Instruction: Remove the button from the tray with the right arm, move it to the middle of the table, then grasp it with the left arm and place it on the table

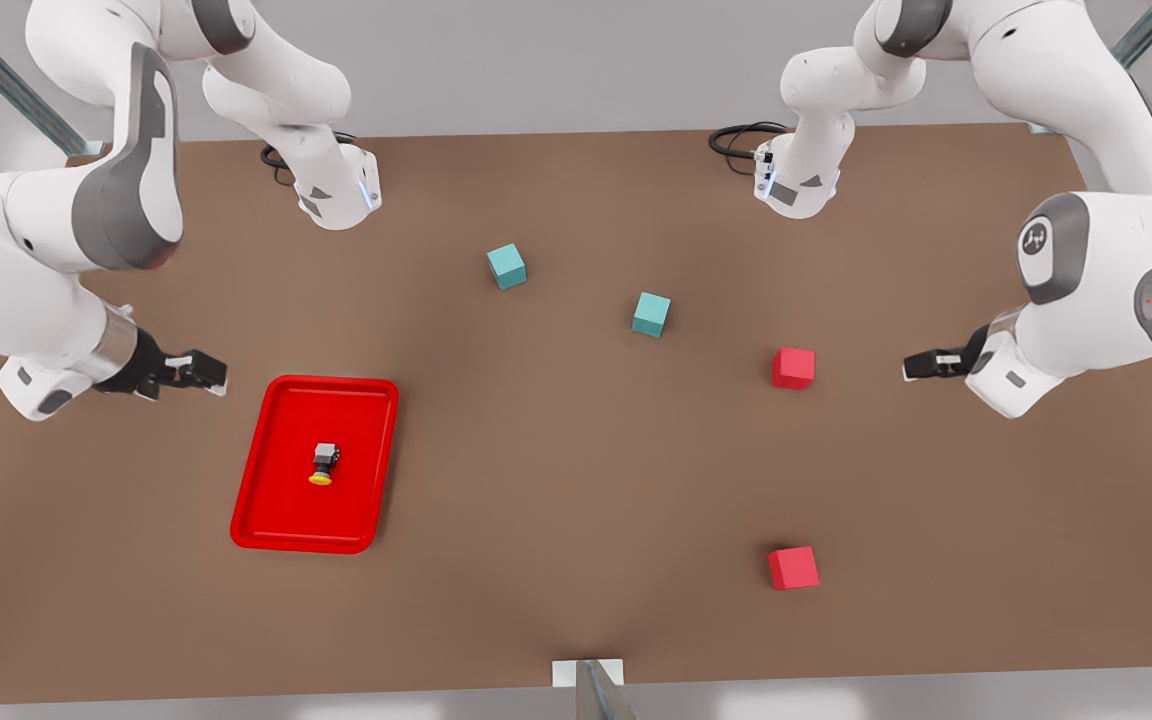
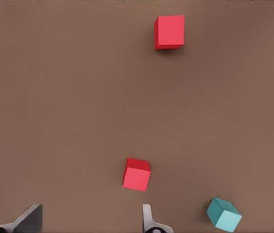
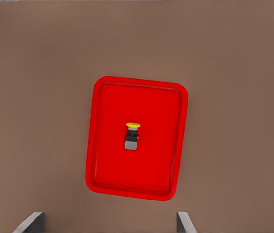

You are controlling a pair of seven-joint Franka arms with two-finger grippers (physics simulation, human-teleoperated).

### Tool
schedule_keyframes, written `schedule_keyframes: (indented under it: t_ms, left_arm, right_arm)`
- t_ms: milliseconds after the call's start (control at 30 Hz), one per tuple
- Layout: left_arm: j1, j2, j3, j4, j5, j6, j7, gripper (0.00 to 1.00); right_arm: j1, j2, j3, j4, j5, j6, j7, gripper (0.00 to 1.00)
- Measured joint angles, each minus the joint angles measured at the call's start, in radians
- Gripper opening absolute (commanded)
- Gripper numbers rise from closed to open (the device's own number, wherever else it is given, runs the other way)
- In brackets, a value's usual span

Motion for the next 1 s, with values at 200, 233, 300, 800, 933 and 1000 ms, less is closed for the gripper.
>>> schedule_keyframes:
  t_ms: [200, 233, 300, 800, 933, 1000]
  left_arm:
    - [-0.047, -0.013, 0.014, 0.029, 0.009, 0.020, -0.016, 1.00]
    - [-0.036, -0.013, 0.020, 0.034, 0.012, 0.021, -0.017, 1.00]
    - [-0.015, -0.015, 0.024, 0.033, 0.012, 0.017, -0.020, 1.00]
    - [-0.009, -0.004, 0.000, 0.033, 0.007, 0.012, -0.039, 1.00]
    - [0.000, 0.023, 0.000, 0.039, -0.004, 0.014, -0.042, 1.00]
    - [-0.003, 0.014, 0.000, 0.043, -0.028, 0.013, -0.043, 1.00]
  right_arm:
    - [0.016, 0.008, 0.000, 0.011, 0.009, -0.022, 0.024, 1.00]
    - [0.021, 0.018, 0.000, 0.012, 0.011, -0.026, 0.028, 1.00]
    - [0.024, 0.050, 0.000, 0.010, 0.012, -0.032, 0.036, 1.00]
    - [0.095, 0.386, -0.005, -0.090, -0.042, 0.212, 0.176, 1.00]
    - [0.054, 0.353, 0.004, -0.203, -0.041, 0.304, 0.188, 1.00]
    - [0.027, 0.285, 0.019, -0.333, -0.042, 0.388, 0.186, 1.00]
